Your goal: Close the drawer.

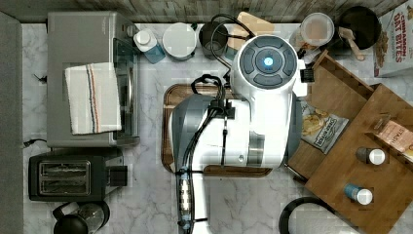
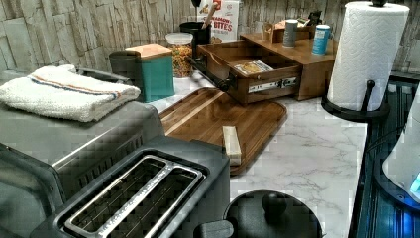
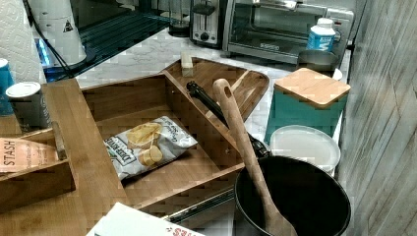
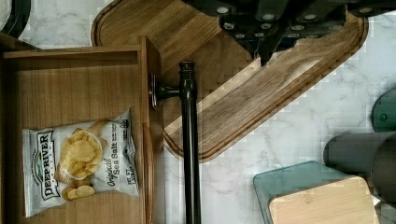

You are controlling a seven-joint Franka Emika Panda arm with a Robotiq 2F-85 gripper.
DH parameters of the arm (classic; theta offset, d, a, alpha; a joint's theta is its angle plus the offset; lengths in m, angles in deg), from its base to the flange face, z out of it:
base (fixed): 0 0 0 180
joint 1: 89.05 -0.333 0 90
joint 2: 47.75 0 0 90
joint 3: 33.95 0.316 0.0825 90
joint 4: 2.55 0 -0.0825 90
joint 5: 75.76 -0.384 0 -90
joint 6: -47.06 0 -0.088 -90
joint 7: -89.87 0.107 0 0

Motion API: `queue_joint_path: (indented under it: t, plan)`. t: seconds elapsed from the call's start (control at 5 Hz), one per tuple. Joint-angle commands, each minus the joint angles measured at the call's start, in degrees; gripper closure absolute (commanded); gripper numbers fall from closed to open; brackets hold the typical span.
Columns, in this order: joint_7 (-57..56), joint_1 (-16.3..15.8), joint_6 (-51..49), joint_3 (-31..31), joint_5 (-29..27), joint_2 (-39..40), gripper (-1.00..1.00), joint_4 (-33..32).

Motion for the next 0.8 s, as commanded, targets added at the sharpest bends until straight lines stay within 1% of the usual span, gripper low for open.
queue_joint_path:
  t: [0.2, 0.4, 0.8]
  plan:
    - [0.00, 0.12, 0.00, -0.06, 0.09, 0.00, 1.00, 0.02]
    - [-2.59, 0.42, 3.62, -0.24, 0.67, 2.20, 1.00, -0.43]
    - [-8.09, 2.25, 5.94, -1.55, 0.33, 10.18, 1.00, 4.89]
